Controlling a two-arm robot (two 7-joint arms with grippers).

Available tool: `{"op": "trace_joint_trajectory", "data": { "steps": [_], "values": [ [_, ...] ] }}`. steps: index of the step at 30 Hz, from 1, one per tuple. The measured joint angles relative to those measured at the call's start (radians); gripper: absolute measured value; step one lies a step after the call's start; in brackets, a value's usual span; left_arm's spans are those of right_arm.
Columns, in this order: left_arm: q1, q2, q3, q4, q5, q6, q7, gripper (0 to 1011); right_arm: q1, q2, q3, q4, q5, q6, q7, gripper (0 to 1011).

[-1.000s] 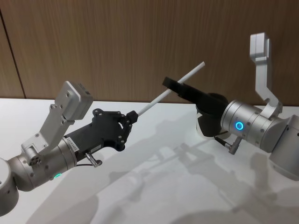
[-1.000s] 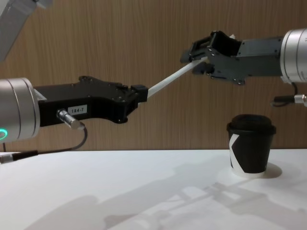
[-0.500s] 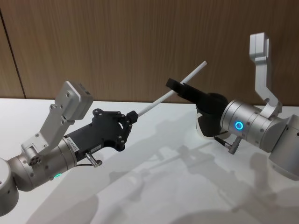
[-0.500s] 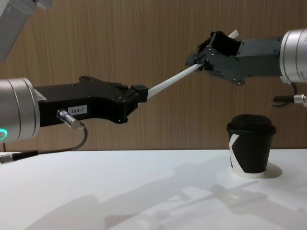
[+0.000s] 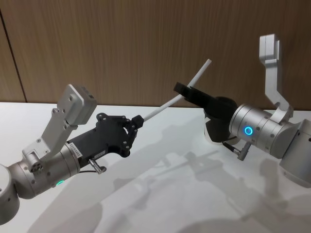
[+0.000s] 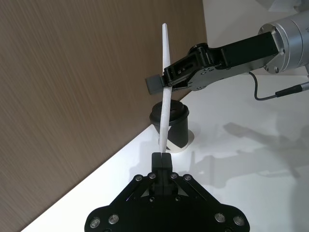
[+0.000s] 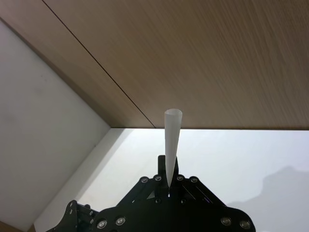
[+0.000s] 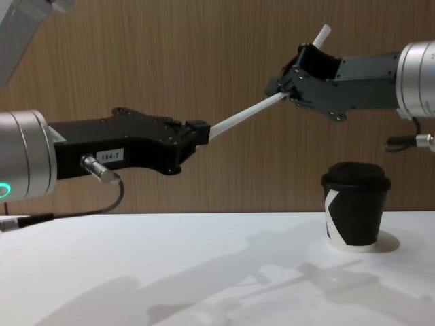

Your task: Pick up the straw with one hand, pass it to the other hand, and insert it into the cup.

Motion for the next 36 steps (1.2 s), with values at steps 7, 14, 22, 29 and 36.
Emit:
{"op": "trace_joint_trajectory", "data": {
  "steps": [7,14,22,29,36],
  "values": [
    [0.000,0.000,0.000,0.000,0.000,0.000,0.000,5,-0.001,0.001,0.000,-0.001,0.002,0.000,0.000,4],
    [0.000,0.000,0.000,0.000,0.000,0.000,0.000,181,-0.006,0.004,0.001,-0.007,0.009,0.001,-0.001,4],
    [0.000,0.000,0.000,0.000,0.000,0.000,0.000,437,-0.009,0.019,-0.009,-0.017,0.003,-0.018,0.011,4],
    [0.000,0.000,0.000,0.000,0.000,0.000,0.000,659,-0.005,0.045,-0.031,-0.026,-0.036,-0.061,0.032,4],
    [0.000,0.000,0.000,0.000,0.000,0.000,0.000,886,0.005,0.082,-0.060,-0.035,-0.100,-0.130,0.057,4]
  ]
}}
